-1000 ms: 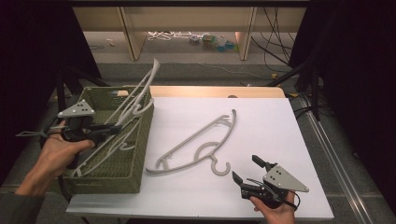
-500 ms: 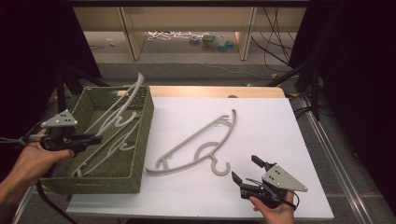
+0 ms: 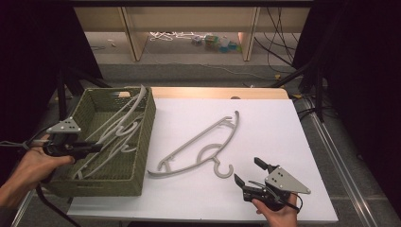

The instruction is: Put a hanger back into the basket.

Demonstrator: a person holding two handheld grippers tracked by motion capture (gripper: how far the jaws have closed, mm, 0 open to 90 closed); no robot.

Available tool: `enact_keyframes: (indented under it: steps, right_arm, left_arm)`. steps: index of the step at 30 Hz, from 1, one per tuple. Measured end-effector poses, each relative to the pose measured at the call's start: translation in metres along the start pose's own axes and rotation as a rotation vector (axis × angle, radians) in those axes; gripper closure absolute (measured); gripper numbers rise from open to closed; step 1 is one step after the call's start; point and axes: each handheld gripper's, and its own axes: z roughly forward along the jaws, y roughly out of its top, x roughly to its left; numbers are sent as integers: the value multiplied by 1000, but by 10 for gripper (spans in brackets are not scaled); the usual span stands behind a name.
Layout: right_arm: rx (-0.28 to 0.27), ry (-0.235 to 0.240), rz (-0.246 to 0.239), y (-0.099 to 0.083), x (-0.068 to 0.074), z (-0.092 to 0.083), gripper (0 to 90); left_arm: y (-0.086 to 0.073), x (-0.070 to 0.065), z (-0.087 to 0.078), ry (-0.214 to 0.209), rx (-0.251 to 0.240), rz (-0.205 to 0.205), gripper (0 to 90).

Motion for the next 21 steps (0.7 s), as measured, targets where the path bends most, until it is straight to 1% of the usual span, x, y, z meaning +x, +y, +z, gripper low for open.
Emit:
enact_keyframes:
  steps: [2,3,4,5,6,7,8,10,11,12,13,14,15,16,17,18,19,20,21]
  right_arm:
    - [3,7,2,0,0,0,169]
    - [4,11,4,0,0,1,169]
    - [6,15,6,0,1,1,169]
    - [4,10,6,0,1,2,168]
    - [7,13,1,0,1,2,169]
    - [7,13,1,0,1,2,169]
    - [3,7,1,0,2,2,169]
    - [8,11,-2,0,1,1,170]
    - [8,11,-2,0,1,1,170]
    - [10,11,4,0,1,1,170]
    - [10,10,5,0,1,1,170]
    - [10,10,4,0,0,1,170]
    - [6,17,10,0,1,2,170]
    - [3,5,1,0,1,2,170]
    - [3,5,1,0,1,2,170]
    - [6,7,-3,-1,1,3,170]
    - [7,9,1,0,1,3,170]
    - [7,10,1,0,2,3,170]
    - [6,9,-1,0,1,2,170]
  left_arm:
    - [-2,0,4,-1,18,16,814]
    - [-2,1,5,-12,21,22,814]
    - [-3,0,5,-8,25,15,814]
    - [-2,2,6,-10,27,33,814]
    - [-1,3,7,-12,30,36,814]
    - [-1,4,8,-17,35,29,814]
    - [0,6,7,-27,61,28,814]
    - [1,10,9,-24,68,28,814]
    - [0,12,12,-25,69,11,814]
    - [0,15,12,-34,95,31,814]
    - [-2,14,15,-31,94,25,814]
    - [-3,15,17,-36,106,27,814]
    - [-4,16,18,-42,128,47,814]
    - [-5,17,21,-41,130,40,814]
    - [-5,17,23,-40,138,22,814]
    - [-5,19,25,-35,137,30,814]
    - [-5,19,27,-40,151,13,814]
    - [-4,20,28,-38,152,24,814]
    - [-4,20,30,-37,152,9,814]
